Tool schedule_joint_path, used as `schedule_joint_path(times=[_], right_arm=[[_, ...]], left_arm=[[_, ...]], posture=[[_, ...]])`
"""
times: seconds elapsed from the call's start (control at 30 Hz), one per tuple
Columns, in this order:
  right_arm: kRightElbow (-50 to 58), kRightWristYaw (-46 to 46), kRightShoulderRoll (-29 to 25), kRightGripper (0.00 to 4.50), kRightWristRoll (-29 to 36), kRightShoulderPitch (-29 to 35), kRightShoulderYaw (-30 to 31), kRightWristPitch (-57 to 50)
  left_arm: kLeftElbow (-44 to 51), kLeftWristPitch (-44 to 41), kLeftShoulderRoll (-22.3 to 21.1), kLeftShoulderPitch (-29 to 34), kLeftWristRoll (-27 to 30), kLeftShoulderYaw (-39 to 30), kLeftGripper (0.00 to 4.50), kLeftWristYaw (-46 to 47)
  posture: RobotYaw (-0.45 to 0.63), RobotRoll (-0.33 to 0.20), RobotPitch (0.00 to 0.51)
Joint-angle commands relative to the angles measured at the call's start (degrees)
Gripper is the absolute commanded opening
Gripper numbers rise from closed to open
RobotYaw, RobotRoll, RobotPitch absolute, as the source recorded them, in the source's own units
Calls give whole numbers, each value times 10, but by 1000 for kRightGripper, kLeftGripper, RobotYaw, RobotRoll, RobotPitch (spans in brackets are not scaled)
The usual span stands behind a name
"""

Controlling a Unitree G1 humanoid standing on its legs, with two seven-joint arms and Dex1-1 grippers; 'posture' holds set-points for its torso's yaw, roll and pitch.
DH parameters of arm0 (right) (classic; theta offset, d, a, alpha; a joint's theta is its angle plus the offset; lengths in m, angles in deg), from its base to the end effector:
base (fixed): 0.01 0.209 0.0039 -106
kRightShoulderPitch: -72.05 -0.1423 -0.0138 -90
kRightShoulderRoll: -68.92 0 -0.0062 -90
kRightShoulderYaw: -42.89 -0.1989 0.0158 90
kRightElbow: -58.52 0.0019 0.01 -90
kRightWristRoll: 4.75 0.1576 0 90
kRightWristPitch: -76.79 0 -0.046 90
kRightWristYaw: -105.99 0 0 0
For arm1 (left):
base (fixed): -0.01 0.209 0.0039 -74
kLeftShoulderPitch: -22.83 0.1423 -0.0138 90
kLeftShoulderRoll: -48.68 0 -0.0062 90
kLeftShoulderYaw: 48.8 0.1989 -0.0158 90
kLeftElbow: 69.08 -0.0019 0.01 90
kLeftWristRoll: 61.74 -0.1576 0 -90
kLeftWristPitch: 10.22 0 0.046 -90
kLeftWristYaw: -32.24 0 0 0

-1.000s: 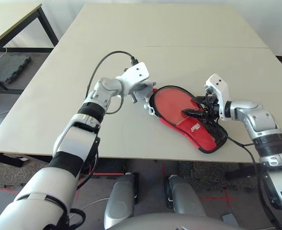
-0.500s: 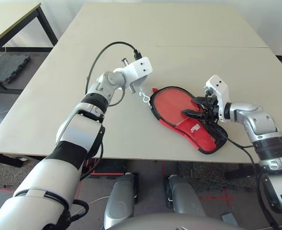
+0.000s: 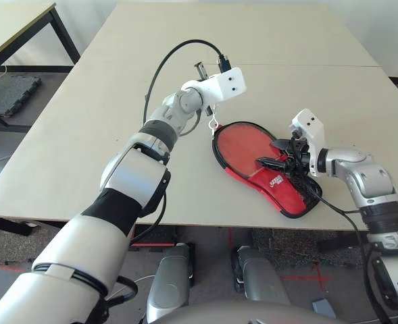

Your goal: Store the ping-pong paddle in its case and zip it.

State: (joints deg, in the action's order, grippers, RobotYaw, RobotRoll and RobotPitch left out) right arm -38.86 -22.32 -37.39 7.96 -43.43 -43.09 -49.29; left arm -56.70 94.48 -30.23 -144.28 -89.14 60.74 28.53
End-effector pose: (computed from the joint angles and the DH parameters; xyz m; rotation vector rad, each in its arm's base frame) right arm 0.3024 -0.2380 0.1178 -0.1814 0.4599 0.8350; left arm 0.4054 0.0573 0.1884 1.0145 -0.2515 -0.4604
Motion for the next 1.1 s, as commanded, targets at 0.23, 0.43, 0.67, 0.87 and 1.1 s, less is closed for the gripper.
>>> schedule_joint_path(times=[0.23, 0.43, 0.67, 0.87, 1.1], right_arm=[[-8, -5, 13, 4500, 3, 32, 27, -37], [-13, -4, 16, 4500, 3, 24, 29, -38], [-13, -6, 18, 4500, 5, 23, 23, -38], [-15, -6, 19, 4500, 5, 24, 24, -36], [-37, -4, 26, 4500, 0, 6, 28, -26]], left_arm=[[-3, 54, 57, 16, 0, 4, 92, -114], [-5, 42, 69, 49, -9, 10, 92, -142], [-5, 23, 70, 65, 0, 0, 2627, -155], [0, 16, 64, 61, 32, -40, 4467, -181], [6, -6, 58, 59, 88, -100, 4467, -219]], posture=[[-21, 0, 147], [-21, 0, 150], [-26, 0, 146], [-10, 0, 139], [16, 0, 135]])
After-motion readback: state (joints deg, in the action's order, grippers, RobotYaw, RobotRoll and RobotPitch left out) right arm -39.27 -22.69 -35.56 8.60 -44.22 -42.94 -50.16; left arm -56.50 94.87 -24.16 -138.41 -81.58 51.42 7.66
